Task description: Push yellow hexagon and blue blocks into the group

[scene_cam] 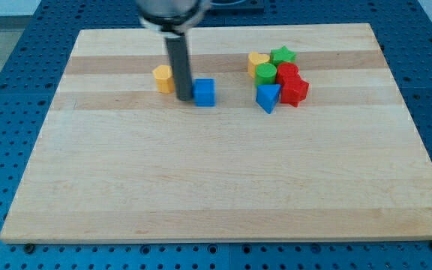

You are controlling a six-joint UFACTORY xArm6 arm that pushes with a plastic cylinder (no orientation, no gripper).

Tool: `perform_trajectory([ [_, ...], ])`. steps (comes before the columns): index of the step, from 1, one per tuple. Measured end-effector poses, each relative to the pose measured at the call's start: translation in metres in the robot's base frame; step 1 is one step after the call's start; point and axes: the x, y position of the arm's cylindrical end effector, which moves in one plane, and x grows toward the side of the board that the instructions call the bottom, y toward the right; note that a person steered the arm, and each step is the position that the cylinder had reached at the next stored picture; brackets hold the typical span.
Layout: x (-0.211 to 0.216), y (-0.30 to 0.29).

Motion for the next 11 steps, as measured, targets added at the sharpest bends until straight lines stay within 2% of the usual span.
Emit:
perform_trajectory([
  [1,0.0,0.01],
  [3,0.005,-0.148],
  [4,-0.018,-0.185],
  [5,-0.045,-0.167],
  [7,-0.037,-0.035],
  [8,-0.037,-0.007],
  [9,-0.036,-0.033],
  [10,-0.016,-0.071],
  [11,0.008,-0.074],
])
